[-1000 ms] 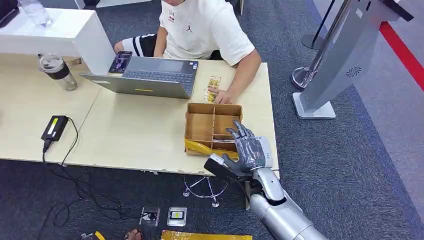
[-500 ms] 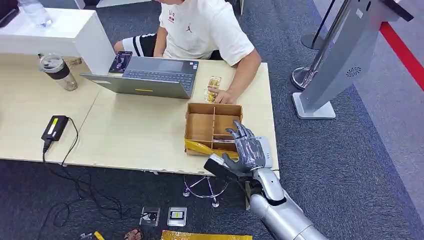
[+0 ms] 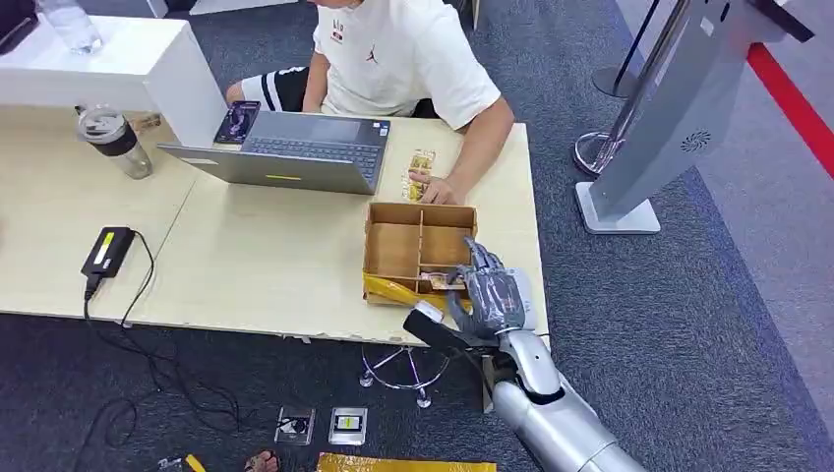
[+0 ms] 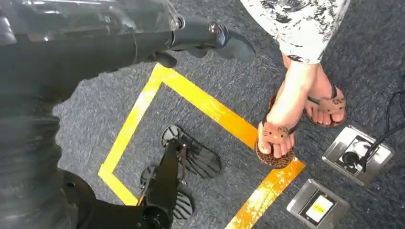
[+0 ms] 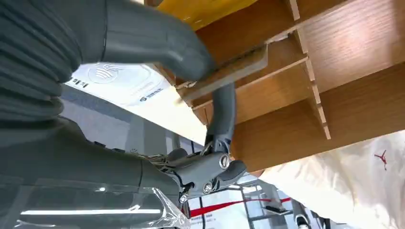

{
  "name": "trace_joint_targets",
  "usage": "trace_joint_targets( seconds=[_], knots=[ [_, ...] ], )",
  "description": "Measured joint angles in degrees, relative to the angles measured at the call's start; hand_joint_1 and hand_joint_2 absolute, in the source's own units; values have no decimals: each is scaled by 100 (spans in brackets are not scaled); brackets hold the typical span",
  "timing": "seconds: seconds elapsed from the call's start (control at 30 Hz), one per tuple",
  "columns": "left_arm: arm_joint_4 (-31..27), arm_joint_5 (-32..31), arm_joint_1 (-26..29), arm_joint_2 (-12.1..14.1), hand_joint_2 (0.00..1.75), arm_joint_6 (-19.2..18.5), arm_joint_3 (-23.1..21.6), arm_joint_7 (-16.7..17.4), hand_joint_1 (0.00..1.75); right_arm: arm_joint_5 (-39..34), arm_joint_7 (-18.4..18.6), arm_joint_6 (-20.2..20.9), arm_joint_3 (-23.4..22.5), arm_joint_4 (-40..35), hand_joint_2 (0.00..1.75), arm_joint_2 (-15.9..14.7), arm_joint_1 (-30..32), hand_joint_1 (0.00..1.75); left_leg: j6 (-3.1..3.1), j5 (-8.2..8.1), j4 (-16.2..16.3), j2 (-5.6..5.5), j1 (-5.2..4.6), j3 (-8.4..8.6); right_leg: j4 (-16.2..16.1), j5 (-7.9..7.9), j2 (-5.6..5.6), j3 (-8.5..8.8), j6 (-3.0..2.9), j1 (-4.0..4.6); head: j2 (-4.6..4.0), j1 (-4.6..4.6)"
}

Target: Pass the card to the sensor for recognition and then transmit it.

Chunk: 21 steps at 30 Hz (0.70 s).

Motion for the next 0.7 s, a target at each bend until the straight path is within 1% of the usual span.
trace_joint_targets(
  seconds=[0.03,0.07,0.1,0.17,0.2,0.27,0.37,0.4,0.43,0.47,0.53,0.6,0.63,0.7],
  knots=[
    [0,-11,0,17,175,-19,-11,-2,0,2,0,-7,-7,0,175,-4,-1,154,0,0,0,0,0,0,0,0,0,0,0,0,0,0],
    [0,-13,0,24,175,-31,-13,0,0,4,2,-11,-15,0,175,-4,-2,148,0,0,0,0,0,0,0,0,0,0,0,0,0,0],
    [0,-20,0,31,175,-44,-15,0,0,15,11,-15,-42,0,175,-9,-2,150,0,0,0,0,0,0,0,0,0,0,0,0,0,2],
    [7,-28,0,44,175,-59,-35,0,0,42,33,-20,-61,0,175,-15,-5,147,0,0,0,0,0,0,0,0,0,0,0,0,0,2],
    [9,-31,0,52,175,-59,-52,-2,0,66,55,-28,-77,0,175,-17,-5,152,0,0,0,0,0,0,0,0,0,0,0,0,0,0],
    [9,-33,0,57,175,-59,-57,0,0,98,68,-39,-103,0,175,-17,-9,154,0,0,0,0,0,0,0,0,0,0,0,0,0,2],
    [22,-39,0,59,175,-55,-59,0,0,164,83,-46,-179,9,175,-24,-45,152,0,0,0,0,0,-1,0,0,0,0,0,0,0,0],
    [24,-41,0,59,175,-54,-61,0,0,179,87,-46,-195,18,175,-24,-66,157,0,0,0,0,0,0,0,0,0,0,0,0,0,0],
    [24,-44,-1,59,175,-55,-63,0,0,184,90,-44,-216,28,175,-28,-81,154,0,0,0,0,0,0,0,0,0,0,0,0,0,0],
    [26,-46,-1,59,175,-55,-68,0,0,190,90,-44,-238,37,175,-28,-90,154,0,0,0,0,0,-1,0,0,0,0,0,0,0,2],
    [28,-46,0,70,175,-55,-89,0,0,194,96,-46,-286,46,175,-28,-101,159,0,0,0,0,0,-1,0,0,0,0,0,0,0,0],
    [31,-48,0,76,175,-57,-96,-2,0,175,70,-59,-321,46,175,-28,-106,159,0,0,0,0,0,-1,0,0,-1,0,0,0,0,0],
    [31,-50,0,81,175,-59,-96,-2,0,159,52,-72,-330,46,175,-28,-107,173,0,0,0,0,0,-1,0,0,-1,0,0,0,0,0],
    [31,-66,-1,85,175,-61,-98,0,0,105,9,-96,-354,46,175,-28,-105,175,0,0,0,0,0,-1,0,0,-1,0,0,0,0,0]
  ],
)
